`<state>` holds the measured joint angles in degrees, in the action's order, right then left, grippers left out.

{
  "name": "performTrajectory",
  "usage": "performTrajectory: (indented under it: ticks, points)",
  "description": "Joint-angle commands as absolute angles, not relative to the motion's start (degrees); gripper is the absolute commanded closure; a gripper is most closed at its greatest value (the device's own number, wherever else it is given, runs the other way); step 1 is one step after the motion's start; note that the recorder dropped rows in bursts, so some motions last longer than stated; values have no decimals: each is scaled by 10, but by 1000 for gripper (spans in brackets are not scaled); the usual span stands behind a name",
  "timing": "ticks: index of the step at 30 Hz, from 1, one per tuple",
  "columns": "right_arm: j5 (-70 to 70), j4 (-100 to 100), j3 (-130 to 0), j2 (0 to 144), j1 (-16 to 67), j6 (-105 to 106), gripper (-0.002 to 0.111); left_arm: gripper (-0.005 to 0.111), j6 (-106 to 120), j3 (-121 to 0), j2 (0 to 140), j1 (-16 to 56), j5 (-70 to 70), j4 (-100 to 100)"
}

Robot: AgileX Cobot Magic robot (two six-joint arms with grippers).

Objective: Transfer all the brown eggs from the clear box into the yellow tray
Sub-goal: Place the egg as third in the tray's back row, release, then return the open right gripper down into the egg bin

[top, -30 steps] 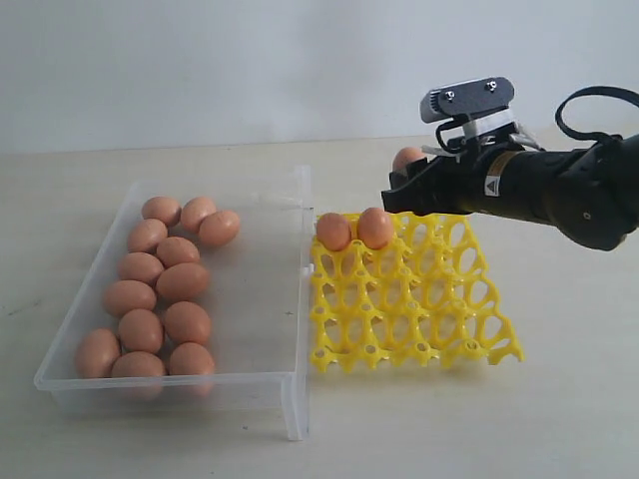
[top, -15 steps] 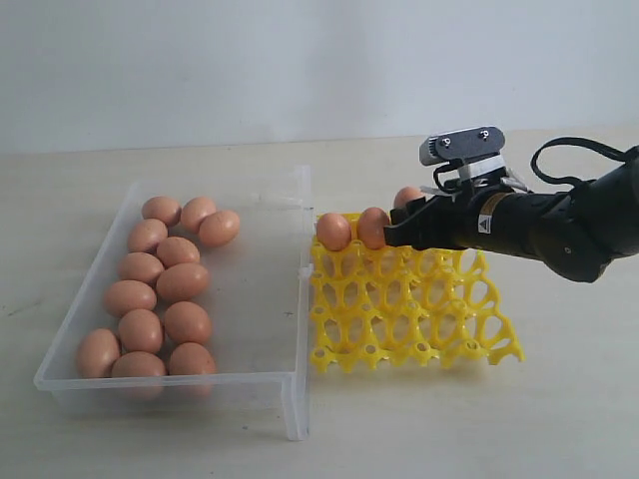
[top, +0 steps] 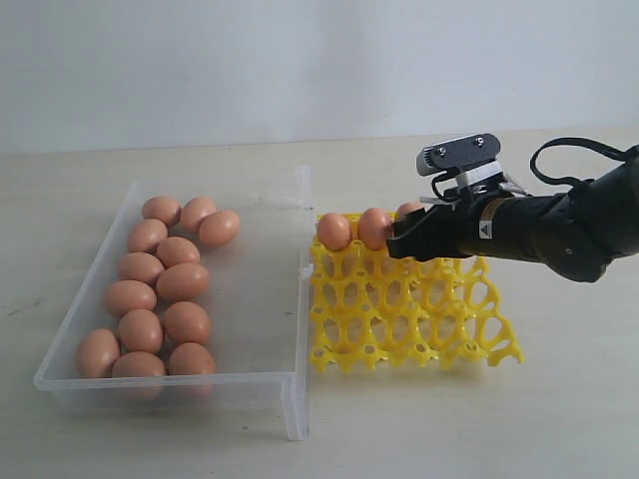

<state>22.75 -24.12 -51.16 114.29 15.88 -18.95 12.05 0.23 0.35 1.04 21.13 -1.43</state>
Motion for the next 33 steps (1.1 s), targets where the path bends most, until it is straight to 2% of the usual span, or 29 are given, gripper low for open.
performTrajectory:
  ticks: [1,10,14,18,25,33]
  points:
    - [208,-246,-512,1138,155,-181,46,107,117,0,0,11,207,-14]
    - [87,-246,-512,1016,159,-181,46,107,117,0,0,11,207,-14]
    - [-71,-237,-539,951,202,-181,46,107,117,0,0,11,207,-14]
    - [-183,-139,-598,938,285,-134,50,107,117,0,0,11,207,-14]
    - [-240,136,-721,1030,391,84,53,107,117,0,0,11,207,-14]
    - [-481,146,-989,1211,444,54,53,107,117,0,0,11,207,-14]
